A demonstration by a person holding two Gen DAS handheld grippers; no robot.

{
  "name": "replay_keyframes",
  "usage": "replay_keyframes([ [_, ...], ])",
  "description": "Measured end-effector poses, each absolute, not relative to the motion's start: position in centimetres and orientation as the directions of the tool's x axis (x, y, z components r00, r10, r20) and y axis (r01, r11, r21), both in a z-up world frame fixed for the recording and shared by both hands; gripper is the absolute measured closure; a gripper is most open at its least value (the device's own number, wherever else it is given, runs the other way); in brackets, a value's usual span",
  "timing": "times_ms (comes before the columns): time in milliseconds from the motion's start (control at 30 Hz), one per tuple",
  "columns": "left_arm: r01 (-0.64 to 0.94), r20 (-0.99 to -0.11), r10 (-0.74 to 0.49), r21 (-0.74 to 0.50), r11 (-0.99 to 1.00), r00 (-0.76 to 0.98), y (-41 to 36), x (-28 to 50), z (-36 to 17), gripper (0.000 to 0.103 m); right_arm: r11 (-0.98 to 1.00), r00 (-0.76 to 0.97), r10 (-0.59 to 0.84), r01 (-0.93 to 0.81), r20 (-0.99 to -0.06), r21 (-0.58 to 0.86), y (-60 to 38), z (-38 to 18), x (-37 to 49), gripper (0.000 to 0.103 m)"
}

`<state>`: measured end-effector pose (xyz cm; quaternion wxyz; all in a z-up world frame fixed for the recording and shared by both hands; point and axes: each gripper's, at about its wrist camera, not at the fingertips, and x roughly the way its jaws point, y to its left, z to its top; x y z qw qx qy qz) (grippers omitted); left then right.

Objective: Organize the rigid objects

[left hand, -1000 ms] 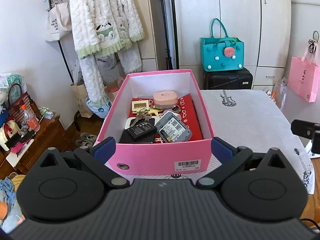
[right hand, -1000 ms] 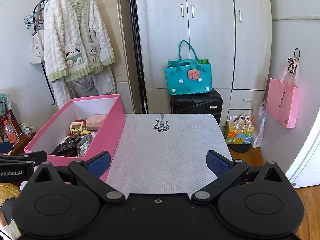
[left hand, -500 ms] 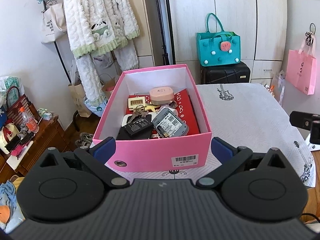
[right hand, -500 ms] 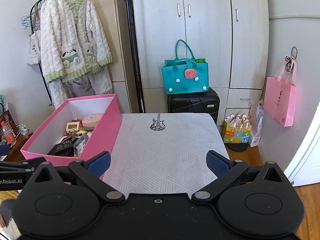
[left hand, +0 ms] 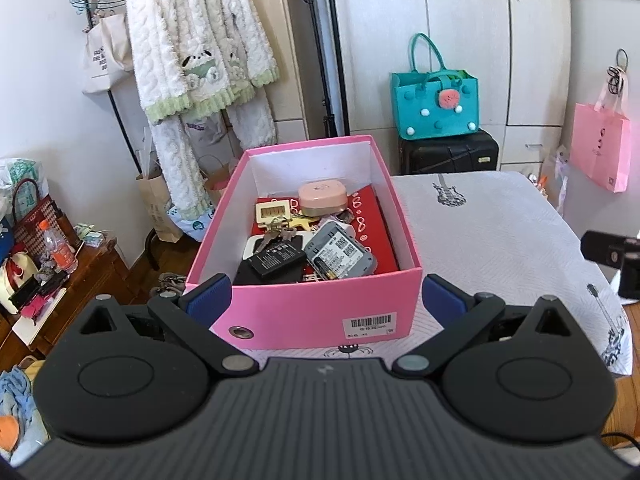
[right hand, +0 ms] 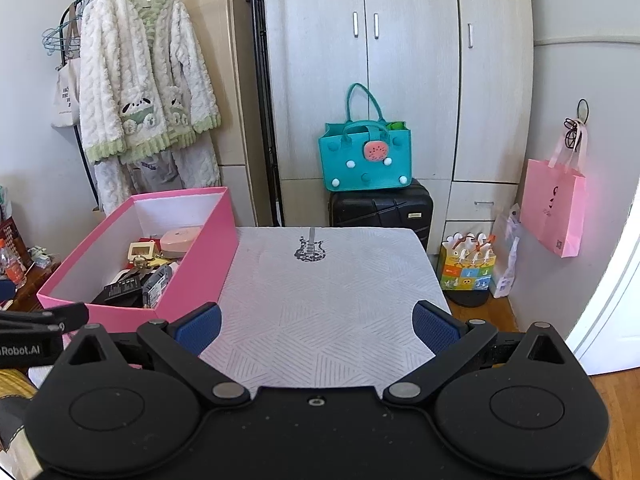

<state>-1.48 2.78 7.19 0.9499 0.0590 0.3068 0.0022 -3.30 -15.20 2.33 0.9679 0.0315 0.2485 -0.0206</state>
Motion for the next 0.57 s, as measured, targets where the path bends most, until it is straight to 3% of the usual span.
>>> replay_keyframes([
  [567, 0.02, -0.582, 0.051, 0.115, 0.993, 0.812, 2.88, -1.66, 7.29, 0.0, 0.998, 0.872, -0.022, 0.051, -0.489, 0.045, -15.34, 2.14, -3.21, 0.0],
])
